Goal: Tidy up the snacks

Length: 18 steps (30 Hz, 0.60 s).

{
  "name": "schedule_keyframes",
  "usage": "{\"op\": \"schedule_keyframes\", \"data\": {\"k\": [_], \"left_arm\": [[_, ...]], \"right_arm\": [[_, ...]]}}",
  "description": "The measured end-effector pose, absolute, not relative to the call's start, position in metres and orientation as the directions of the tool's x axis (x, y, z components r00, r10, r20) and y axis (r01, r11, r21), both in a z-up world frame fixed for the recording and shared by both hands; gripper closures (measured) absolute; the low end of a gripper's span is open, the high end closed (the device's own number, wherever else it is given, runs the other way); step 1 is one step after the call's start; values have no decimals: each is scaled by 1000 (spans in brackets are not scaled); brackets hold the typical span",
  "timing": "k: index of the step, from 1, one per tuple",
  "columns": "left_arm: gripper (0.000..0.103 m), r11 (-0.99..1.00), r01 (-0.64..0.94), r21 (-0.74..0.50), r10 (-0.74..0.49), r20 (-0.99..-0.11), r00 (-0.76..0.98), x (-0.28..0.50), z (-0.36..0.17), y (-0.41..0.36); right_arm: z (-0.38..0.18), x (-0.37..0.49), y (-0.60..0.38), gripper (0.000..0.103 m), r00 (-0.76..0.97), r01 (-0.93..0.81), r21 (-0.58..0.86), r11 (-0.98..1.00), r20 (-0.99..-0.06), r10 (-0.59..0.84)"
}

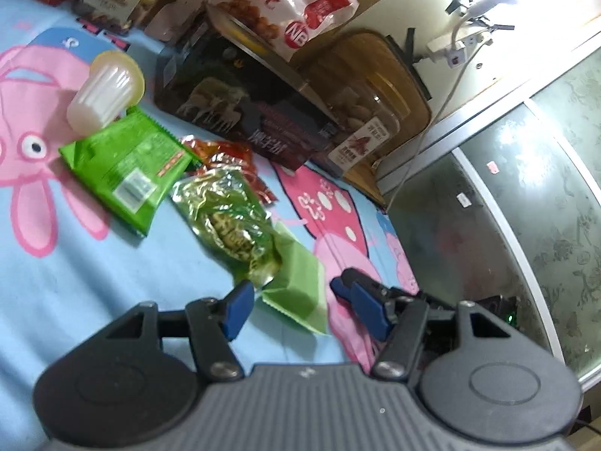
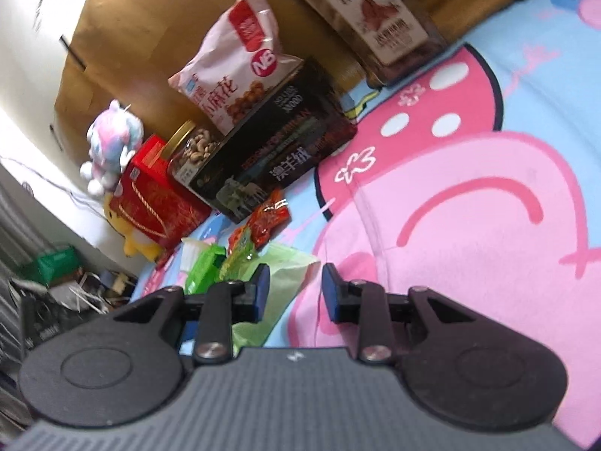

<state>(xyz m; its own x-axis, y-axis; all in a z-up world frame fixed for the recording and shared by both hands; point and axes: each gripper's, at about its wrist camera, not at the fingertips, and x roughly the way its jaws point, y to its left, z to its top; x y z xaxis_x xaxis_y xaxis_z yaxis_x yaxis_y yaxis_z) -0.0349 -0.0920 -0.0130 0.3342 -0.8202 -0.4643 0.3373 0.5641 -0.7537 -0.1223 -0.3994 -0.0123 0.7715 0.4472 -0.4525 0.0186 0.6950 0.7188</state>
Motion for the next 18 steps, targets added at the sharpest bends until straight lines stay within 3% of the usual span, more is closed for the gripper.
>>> {"op": "schedule_keyframes", "data": {"k": [18], "left_arm": [[47,522,343,-781,-851,-451,268,-33,-28,-118]], "right_arm": [[-13,-103,-384,68,769,7,723,690,-445,459]]}}
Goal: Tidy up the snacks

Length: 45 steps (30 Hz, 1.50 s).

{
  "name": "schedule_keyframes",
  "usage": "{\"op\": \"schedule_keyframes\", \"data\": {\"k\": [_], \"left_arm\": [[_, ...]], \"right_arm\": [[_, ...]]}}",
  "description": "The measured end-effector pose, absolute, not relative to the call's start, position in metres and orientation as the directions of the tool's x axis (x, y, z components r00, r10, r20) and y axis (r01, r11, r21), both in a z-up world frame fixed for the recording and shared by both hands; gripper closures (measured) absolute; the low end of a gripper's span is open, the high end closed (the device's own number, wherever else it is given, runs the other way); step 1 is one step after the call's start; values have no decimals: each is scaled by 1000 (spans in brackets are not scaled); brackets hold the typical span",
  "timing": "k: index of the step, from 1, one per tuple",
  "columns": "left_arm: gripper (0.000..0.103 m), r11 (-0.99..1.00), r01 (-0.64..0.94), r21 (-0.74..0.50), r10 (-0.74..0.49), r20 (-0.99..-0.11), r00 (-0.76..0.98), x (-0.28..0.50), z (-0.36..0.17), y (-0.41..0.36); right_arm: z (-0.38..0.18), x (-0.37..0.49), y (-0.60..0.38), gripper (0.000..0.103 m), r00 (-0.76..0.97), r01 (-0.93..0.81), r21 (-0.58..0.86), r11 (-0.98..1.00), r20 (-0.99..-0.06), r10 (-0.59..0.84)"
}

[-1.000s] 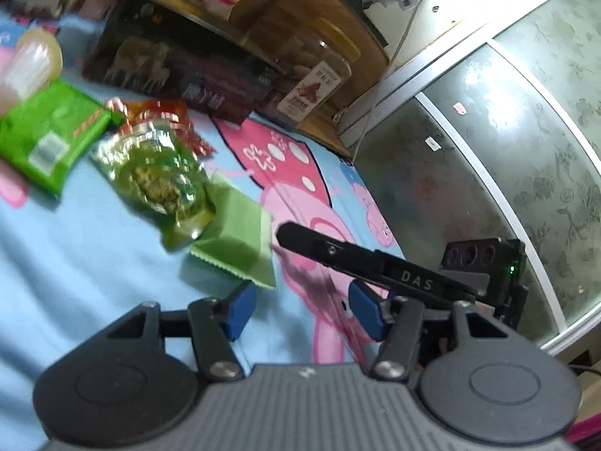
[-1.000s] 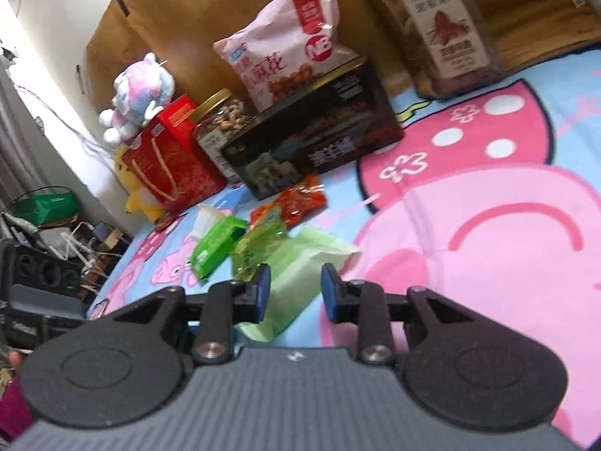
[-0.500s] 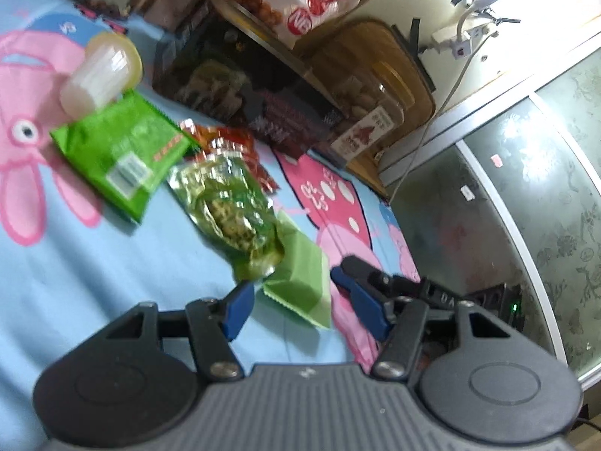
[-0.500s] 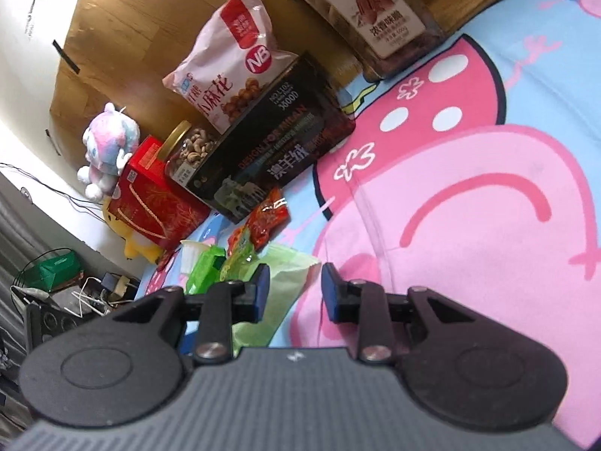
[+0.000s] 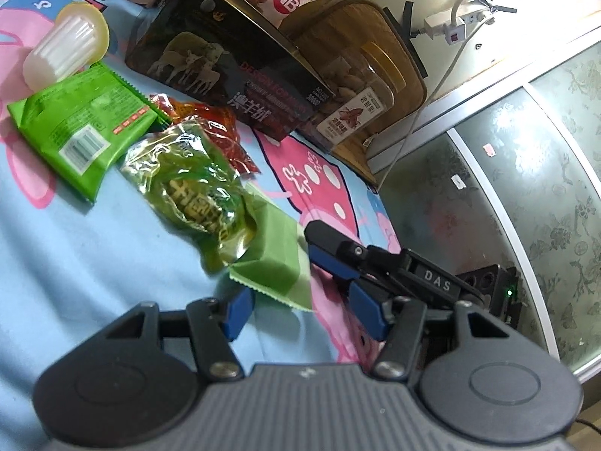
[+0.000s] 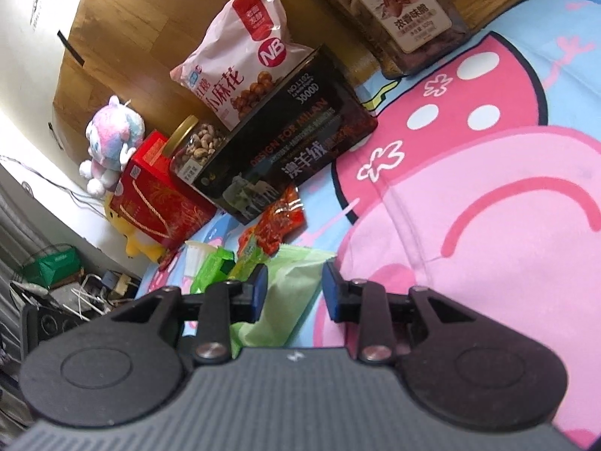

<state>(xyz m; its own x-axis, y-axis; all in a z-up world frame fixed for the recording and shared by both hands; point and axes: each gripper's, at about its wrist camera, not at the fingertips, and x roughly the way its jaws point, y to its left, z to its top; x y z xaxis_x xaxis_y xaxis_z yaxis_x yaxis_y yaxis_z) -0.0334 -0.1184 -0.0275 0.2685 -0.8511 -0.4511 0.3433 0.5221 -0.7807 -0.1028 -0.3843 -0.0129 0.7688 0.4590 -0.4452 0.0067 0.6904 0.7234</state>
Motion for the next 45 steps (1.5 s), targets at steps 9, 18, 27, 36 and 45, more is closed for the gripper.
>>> {"op": "schedule_keyframes", "data": {"k": [9,18,27,36,45], "left_arm": [[55,516,318,-796,-854,-446,269,-31,-32,-112],[53,471,258,-844,-871,-399,286,-30,-35,-92],[47,480,221,-849,-859,-404,315,-28,-34,-90],[49,507,212,-836,-840,-423,340,-23,-32,-83],[46,525,241,-816,-831,-430,353,-25,-28,-66]], "right_arm": [[-2,-104,-343,77,805,-41,586,809,-460,375],[0,-112,-344,100,796,-96,593,799,-437,420],[0,-66,-363,86,778,-91,619,780,-445,443],[-10,-68,-360,71,653,-147,667,731,-489,578],[0,-125,-361,55,656,-228,638,735,-458,600]]}}
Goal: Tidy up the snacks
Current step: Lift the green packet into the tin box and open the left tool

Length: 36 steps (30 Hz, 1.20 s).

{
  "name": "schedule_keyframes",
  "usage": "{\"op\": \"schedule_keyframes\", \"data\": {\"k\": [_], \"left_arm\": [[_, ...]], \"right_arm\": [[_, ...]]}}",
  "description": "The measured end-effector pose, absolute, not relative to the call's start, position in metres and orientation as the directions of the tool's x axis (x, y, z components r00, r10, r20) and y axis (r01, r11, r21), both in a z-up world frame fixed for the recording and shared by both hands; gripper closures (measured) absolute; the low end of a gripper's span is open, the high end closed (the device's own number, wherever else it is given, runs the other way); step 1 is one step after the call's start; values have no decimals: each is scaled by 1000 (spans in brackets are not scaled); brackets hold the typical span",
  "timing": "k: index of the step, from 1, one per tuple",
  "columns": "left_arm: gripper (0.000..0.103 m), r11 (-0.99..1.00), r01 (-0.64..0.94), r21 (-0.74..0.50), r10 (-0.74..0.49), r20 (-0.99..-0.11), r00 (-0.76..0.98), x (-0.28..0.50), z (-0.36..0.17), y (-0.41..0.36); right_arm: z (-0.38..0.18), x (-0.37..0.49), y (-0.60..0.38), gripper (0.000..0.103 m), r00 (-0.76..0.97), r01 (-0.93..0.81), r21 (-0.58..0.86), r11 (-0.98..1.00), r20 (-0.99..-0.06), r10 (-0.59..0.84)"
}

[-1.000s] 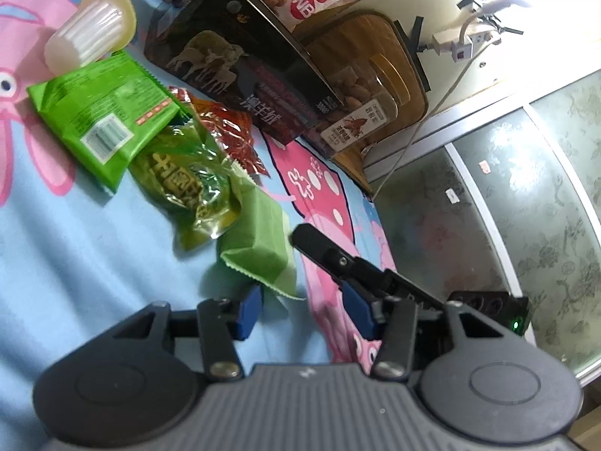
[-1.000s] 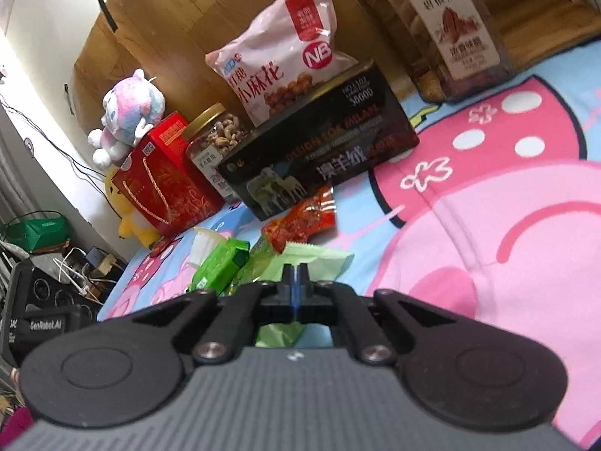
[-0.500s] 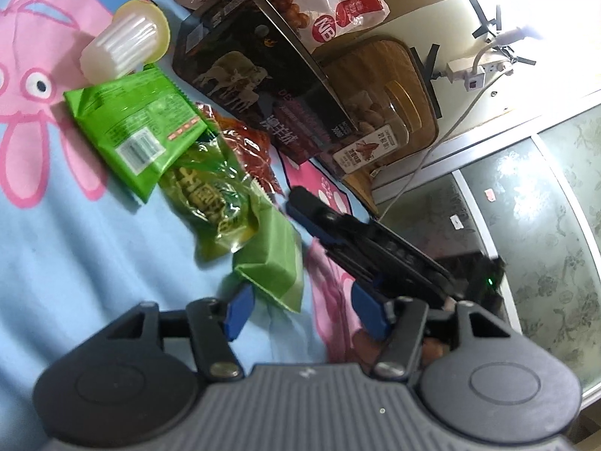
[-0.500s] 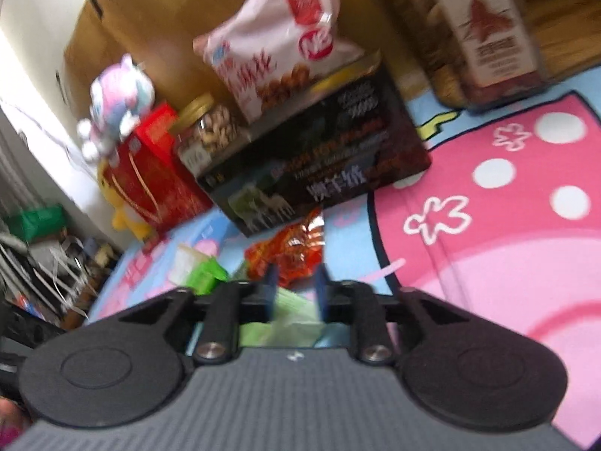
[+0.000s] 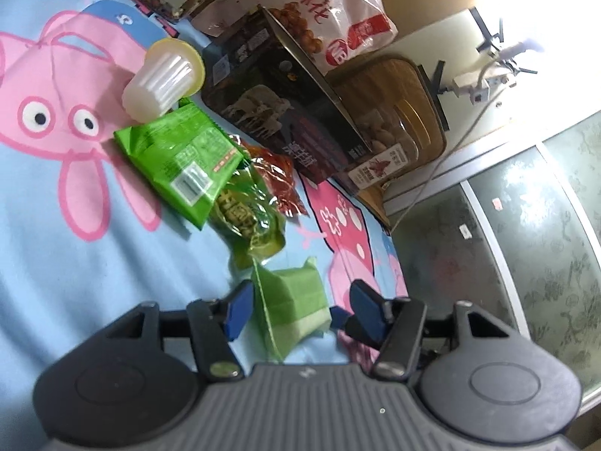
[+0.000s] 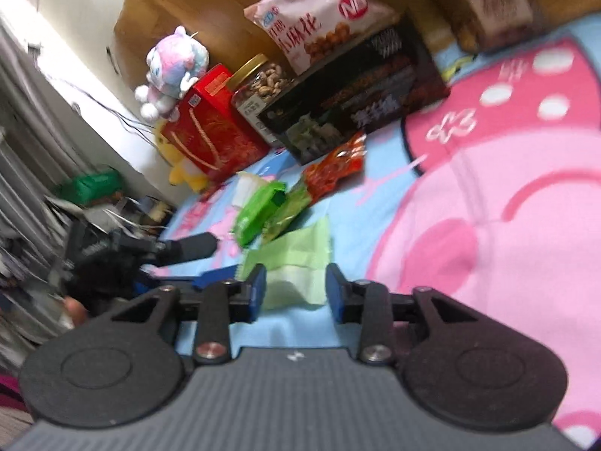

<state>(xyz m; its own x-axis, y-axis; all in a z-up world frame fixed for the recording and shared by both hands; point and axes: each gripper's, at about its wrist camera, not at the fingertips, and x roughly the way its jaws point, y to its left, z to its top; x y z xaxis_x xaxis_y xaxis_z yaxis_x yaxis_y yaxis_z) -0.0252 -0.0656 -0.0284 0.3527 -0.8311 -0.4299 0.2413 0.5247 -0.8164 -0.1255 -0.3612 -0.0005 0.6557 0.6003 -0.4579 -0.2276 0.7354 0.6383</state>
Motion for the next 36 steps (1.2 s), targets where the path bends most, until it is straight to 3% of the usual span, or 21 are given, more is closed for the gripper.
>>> {"op": "schedule_keyframes", "data": {"k": [7,12,15,25,32,36], "left_arm": [[46,554,276,-785,-821,-461,336,-28,-30,-77],[47,589,292,-754,-801,-494,338,-27,-24,-80],[47,583,315,-749,-806,-485,338,-28,-14,-80],[47,599,449,-663,-788,-390,476,24,60,-95],[47,673,404,-620,-718,-416,558,96,73,-115],[46,718,378,-584,-677,-461,574,125,64,-128]], "right_arm": [[9,-118,-322,45,669,-349,399,848,-527,524],[9,-116,-306,53,676,-372,339,864,-539,503],[18,-120,-313,62,703,-351,383,855,-495,511],[73,-78,-312,65,840,-367,247,897,-326,433],[73,1,-315,67,870,-324,246,914,-302,390],[63,28,-318,61,879,-280,247,928,-323,352]]}}
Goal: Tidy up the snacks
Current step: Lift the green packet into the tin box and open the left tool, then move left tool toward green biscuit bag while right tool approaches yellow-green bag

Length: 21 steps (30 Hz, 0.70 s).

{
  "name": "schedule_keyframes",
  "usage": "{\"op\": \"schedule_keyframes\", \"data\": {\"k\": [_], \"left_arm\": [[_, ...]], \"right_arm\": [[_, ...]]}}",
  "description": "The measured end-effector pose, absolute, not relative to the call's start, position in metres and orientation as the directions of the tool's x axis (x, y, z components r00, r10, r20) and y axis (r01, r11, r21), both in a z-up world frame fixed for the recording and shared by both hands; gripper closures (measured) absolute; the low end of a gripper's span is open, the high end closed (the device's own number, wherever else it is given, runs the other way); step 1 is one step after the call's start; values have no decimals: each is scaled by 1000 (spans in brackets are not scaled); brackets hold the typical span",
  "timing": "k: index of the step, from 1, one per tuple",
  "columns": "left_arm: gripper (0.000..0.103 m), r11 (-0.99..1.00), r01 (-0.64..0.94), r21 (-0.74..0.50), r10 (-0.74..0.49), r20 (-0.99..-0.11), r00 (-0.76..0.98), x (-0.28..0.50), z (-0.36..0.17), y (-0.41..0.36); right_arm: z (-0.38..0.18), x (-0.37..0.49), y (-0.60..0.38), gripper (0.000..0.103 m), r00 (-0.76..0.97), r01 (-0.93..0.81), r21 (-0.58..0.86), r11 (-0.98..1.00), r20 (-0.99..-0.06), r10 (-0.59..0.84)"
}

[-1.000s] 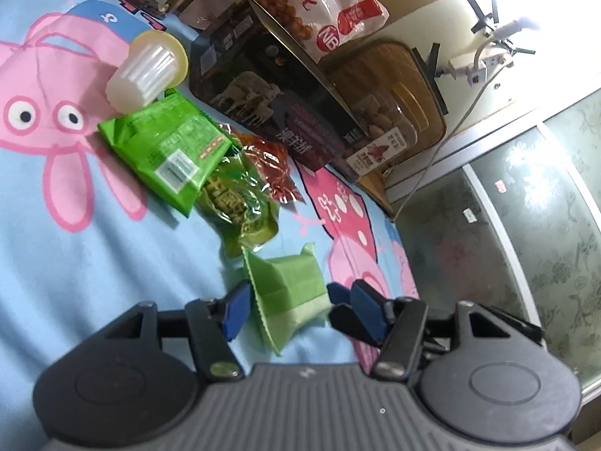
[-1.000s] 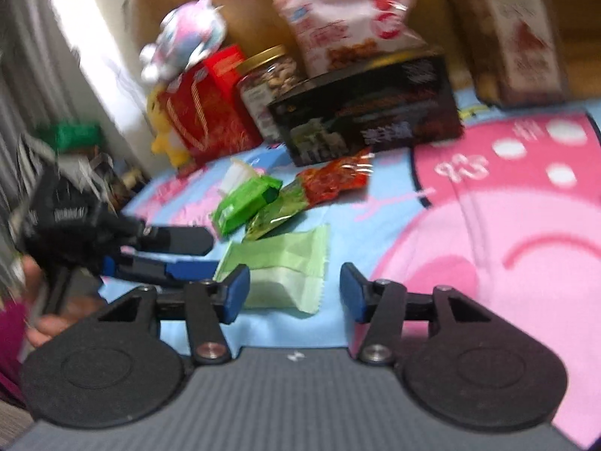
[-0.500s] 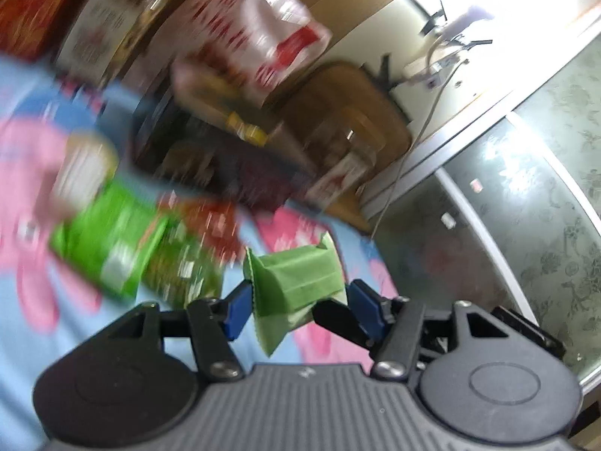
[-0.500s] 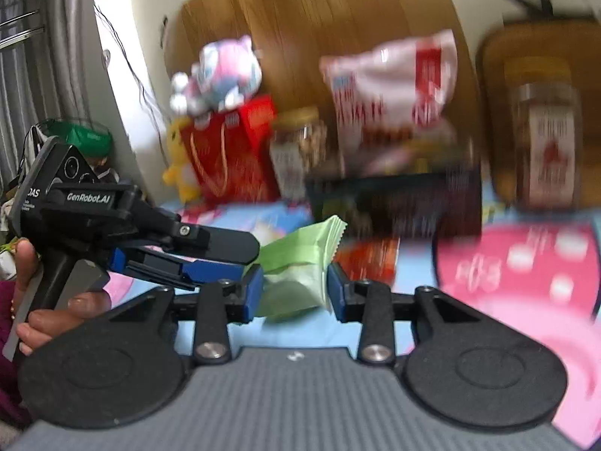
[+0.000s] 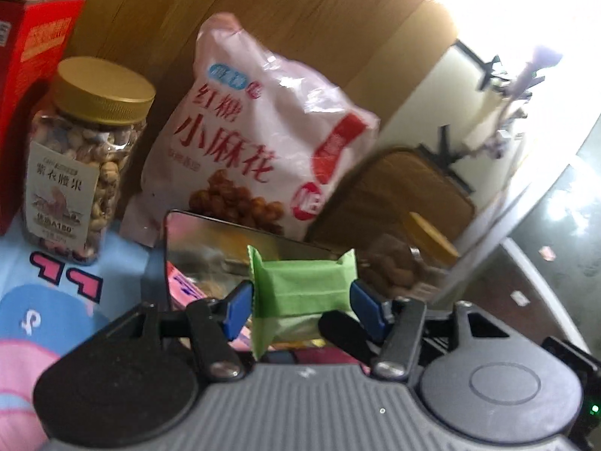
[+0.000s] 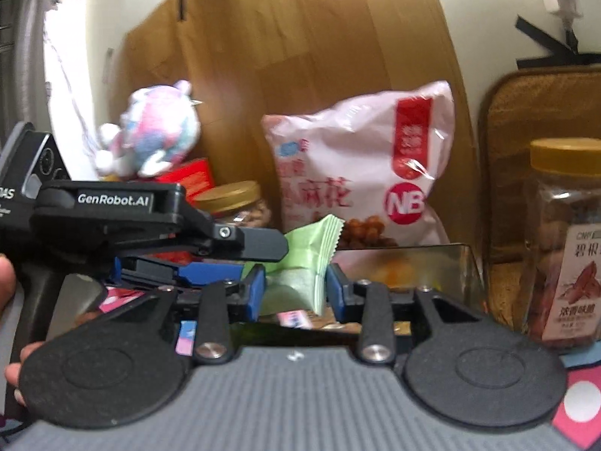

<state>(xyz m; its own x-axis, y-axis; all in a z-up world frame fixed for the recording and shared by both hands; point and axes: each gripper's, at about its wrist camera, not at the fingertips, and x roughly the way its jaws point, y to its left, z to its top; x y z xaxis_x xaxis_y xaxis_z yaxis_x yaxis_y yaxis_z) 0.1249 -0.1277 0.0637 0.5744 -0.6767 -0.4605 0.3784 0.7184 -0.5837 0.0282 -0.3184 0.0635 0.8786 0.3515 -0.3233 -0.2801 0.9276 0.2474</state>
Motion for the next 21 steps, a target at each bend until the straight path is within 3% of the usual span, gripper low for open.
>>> {"op": "schedule_keyframes", "data": {"k": [2,9,14,21], "left_arm": [[43,729,363,-580,-666,-480,570,132,57,-131],[42,685,384,-620,-703,-422,572,108,65,-91],[42,663,347,-663,-698,-381,607,61,57,-27],[42,627,195,-754,-670,-395,628,12,13,29]], "right_arm": [[58,33,-321,53,886,-240,247,939,-340,315],[56,-10,-340,53,897,-220,346,912,-295,329],[36,-36,-335,53,793,-304,487,819,-347,501],[24,-19,-283,53,701,-365,440,821,-450,553]]}}
